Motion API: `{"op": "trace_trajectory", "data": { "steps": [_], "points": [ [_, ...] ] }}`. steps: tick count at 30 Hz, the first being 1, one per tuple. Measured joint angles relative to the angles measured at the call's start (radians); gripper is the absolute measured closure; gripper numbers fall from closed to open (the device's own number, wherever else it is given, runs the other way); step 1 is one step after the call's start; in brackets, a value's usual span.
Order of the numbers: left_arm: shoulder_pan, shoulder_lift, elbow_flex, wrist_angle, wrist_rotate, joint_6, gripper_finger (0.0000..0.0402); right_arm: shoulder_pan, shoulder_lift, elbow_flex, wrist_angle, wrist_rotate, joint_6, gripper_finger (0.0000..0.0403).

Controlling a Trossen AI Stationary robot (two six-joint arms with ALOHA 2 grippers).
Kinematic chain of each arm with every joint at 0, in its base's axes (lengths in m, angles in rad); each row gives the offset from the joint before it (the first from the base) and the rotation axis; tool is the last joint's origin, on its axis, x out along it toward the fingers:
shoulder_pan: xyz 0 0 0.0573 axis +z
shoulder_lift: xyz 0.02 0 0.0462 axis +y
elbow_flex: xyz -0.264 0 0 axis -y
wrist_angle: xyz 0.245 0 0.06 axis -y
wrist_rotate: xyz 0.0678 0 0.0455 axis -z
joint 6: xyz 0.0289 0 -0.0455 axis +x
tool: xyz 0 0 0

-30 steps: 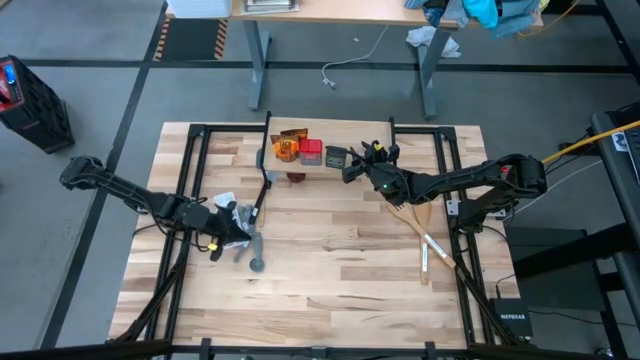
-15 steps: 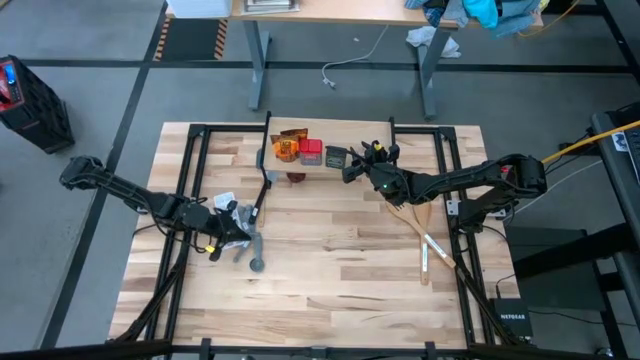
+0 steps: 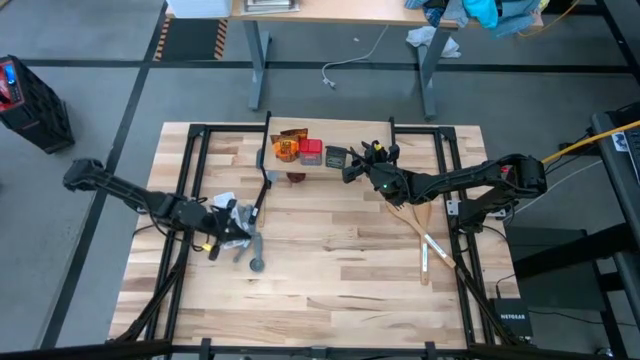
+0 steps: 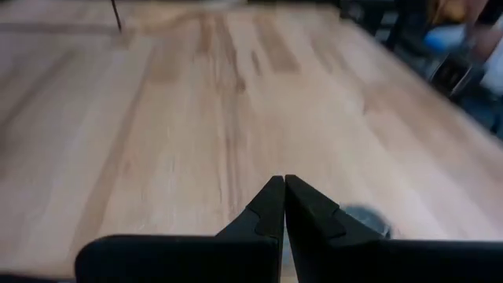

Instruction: Shelf spices

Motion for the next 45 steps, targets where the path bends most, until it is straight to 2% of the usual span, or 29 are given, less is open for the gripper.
{"op": "trace_trajectory", "data": {
  "steps": [9, 23, 45],
  "points": [
    [0.0, -0.228, 0.0, 0.002, 0.0, 0.0, 0.0396, 0.0, 0.0, 0.0, 0.0, 0.0, 0.0, 0.0217],
    [0.0, -0.406, 0.0, 0.002, 0.0, 0.0, 0.0396, 0.0, 0.0, 0.0, 0.0, 0.0, 0.0, 0.0217],
    [0.0, -0.407, 0.0, 0.002, 0.0, 0.0, 0.0396, 0.0, 0.0, 0.0, 0.002, -0.032, 0.0, 0.0216]
  ]
}}
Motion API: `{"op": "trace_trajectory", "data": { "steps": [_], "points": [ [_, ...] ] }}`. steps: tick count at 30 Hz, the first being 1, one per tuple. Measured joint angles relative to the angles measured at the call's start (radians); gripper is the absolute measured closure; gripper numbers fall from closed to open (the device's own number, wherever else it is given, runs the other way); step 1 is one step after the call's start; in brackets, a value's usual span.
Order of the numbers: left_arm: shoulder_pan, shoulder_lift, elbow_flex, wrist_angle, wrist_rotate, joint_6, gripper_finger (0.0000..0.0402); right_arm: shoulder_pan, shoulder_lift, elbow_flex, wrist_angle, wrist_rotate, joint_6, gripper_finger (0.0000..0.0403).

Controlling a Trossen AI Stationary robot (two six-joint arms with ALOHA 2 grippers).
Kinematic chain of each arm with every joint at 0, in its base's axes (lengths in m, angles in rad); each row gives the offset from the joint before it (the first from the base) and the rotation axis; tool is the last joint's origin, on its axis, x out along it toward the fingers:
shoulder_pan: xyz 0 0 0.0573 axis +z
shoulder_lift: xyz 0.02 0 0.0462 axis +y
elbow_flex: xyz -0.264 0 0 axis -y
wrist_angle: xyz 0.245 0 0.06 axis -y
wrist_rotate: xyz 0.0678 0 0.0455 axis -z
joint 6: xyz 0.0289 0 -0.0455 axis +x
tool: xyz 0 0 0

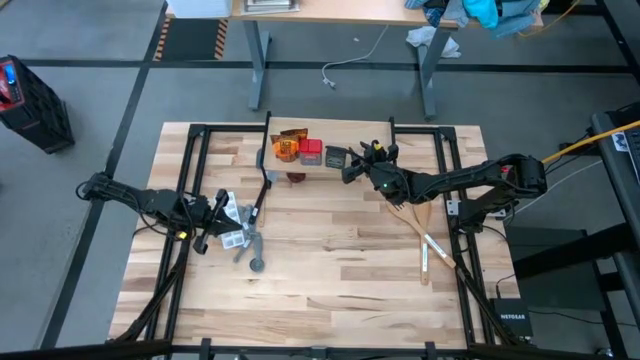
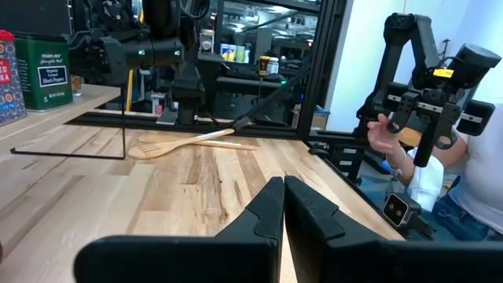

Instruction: Shelf spices

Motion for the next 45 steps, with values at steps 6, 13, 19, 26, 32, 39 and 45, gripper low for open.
{"op": "trace_trajectory", "data": {
  "steps": [6, 13, 19, 26, 32, 39, 45],
  "points": [
    [0.0, 0.0, 0.0, 0.0, 0.0, 0.0, 0.0396, 0.0, 0.0, 0.0, 0.0, 0.0, 0.0, 0.0216],
    [0.0, 0.0, 0.0, 0.0, 0.0, 0.0, 0.0396, 0.0, 0.0, 0.0, 0.0, 0.0, 0.0, 0.0216],
    [0.0, 0.0, 0.0, 0.0, 0.0, 0.0, 0.0396, 0.0, 0.0, 0.0, 0.003, 0.012, 0.0, 0.0216],
    [0.0, 0.0, 0.0, 0.0, 0.0, 0.0, 0.0396, 0.001, 0.0, 0.0, 0.014, 0.024, -0.05, 0.0215],
    [0.0, 0.0, 0.0, 0.0, 0.0, 0.0, 0.0396, 0.001, 0.002, -0.002, 0.026, 0.059, -0.074, 0.0165],
    [0.0, 0.0, 0.0, 0.0, 0.0, 0.0, 0.0396, 0.001, 0.002, -0.002, 0.072, 0.104, -0.077, 0.0057],
    [0.0, 0.0, 0.0, 0.0, 0.0, 0.0, 0.0396, 0.001, -0.02, -0.002, 0.126, 0.141, -0.084, 0.001]
  ]
}}
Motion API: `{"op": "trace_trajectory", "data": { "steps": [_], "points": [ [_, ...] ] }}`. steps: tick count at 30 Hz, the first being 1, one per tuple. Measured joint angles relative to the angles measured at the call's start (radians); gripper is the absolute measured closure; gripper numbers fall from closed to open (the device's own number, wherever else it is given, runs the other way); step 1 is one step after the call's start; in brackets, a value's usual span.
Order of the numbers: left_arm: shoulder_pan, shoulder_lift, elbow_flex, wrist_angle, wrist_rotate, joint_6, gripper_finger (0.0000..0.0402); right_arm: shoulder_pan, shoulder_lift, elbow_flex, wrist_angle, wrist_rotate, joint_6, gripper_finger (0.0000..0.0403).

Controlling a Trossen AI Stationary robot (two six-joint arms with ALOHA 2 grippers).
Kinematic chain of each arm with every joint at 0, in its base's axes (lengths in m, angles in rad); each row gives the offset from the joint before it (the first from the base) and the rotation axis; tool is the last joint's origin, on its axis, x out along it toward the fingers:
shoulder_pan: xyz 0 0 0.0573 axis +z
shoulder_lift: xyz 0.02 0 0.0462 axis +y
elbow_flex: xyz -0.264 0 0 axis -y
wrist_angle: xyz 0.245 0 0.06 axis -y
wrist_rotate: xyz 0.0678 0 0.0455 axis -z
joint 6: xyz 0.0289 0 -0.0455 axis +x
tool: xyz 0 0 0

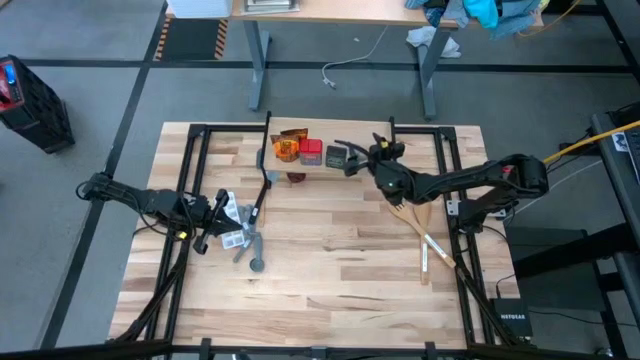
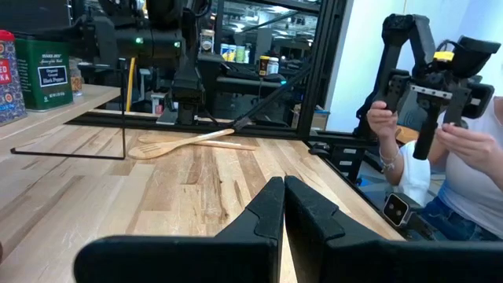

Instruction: Shelf spices

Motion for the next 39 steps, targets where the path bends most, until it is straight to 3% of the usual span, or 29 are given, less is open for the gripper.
{"op": "trace_trajectory", "data": {
  "steps": [12, 18, 25, 30, 35, 39],
  "points": [
    [0.0, 0.0, 0.0, 0.0, 0.0, 0.0, 0.0396, 0.106, -0.18, 0.001, -0.059, 0.104, -0.227, 0.004],
    [0.0, 0.0, 0.0, 0.0, 0.0, 0.0, 0.0396, 0.163, -0.316, 0.001, -0.246, 0.102, -0.217, 0.004],
    [0.0, 0.0, 0.0, 0.0, 0.0, 0.0, 0.0396, 0.241, -0.528, 0.002, -0.542, 0.092, -0.062, 0.004],
    [0.0, 0.0, 0.0, 0.0, 0.0, 0.0, 0.0396, 0.272, -0.678, 0.002, -0.752, -0.011, 0.042, 0.004],
    [0.0, 0.0, 0.0, 0.001, 0.0, 0.0, 0.0396, 0.275, -0.796, 0.002, -0.942, -0.254, 0.107, 0.004],
    [0.0, 0.0, 0.0, 0.0, 0.0, 0.0, 0.0396, 0.275, -0.85, 0.002, -1.067, -0.386, 0.116, 0.004]
  ]
}}
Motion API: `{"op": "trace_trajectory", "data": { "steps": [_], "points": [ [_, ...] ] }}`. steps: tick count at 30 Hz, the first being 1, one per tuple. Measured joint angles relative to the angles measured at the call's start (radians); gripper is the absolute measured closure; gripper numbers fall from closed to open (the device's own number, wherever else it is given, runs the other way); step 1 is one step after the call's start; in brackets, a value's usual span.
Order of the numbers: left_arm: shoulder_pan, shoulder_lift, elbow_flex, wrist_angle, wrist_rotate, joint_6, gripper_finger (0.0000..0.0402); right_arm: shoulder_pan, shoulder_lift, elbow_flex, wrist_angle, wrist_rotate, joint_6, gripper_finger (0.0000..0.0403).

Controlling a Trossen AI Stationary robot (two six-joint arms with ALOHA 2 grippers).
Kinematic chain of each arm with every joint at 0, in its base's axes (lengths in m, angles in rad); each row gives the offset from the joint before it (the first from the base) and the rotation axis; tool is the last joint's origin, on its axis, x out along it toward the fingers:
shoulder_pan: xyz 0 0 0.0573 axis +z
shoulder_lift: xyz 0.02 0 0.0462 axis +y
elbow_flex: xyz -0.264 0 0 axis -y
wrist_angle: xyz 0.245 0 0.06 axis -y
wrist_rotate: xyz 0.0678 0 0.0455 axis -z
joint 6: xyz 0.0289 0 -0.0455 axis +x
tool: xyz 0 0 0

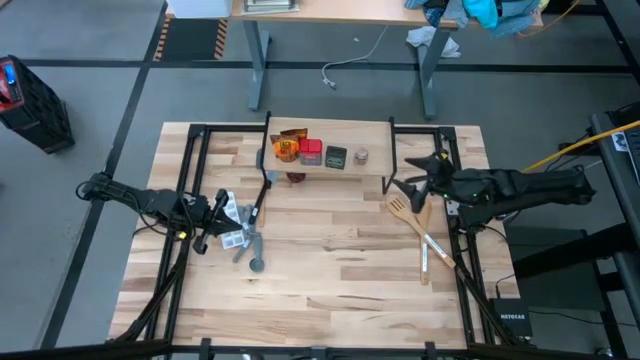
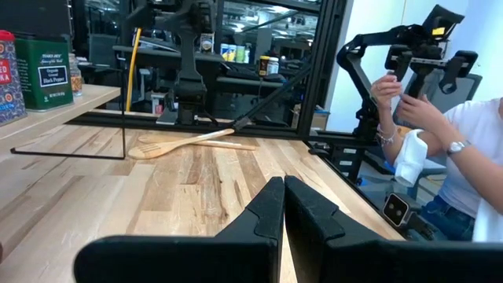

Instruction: Shelf spices

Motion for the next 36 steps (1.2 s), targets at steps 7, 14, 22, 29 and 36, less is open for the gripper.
{"op": "trace_trajectory", "data": {
  "steps": [7, 14, 22, 29, 36],
  "points": [
    [0.0, 0.0, 0.0, 0.0, 0.0, 0.0, 0.0396, 0.0, -0.025, 0.0, -0.062, -0.136, 0.042, 0.004],
    [0.0, 0.0, 0.0, 0.0, 0.0, 0.0, 0.0396, 0.0, -0.031, -0.039, -0.042, 0.05, 0.173, 0.004],
    [0.0, 0.0, 0.0, 0.0, 0.0, 0.0, 0.0396, 0.0, -0.176, -0.13, -0.024, 0.097, 0.205, 0.004],
    [0.0, 0.0, 0.0, 0.0, 0.0, 0.0, 0.0396, 0.0, -0.366, -0.225, 0.054, 0.005, 0.108, 0.004],
    [0.0, 0.0, 0.0, 0.0, 0.0, 0.0, 0.0396, 0.0, -0.528, -0.317, 0.065, -0.059, 0.06, 0.004]
  ]
}}
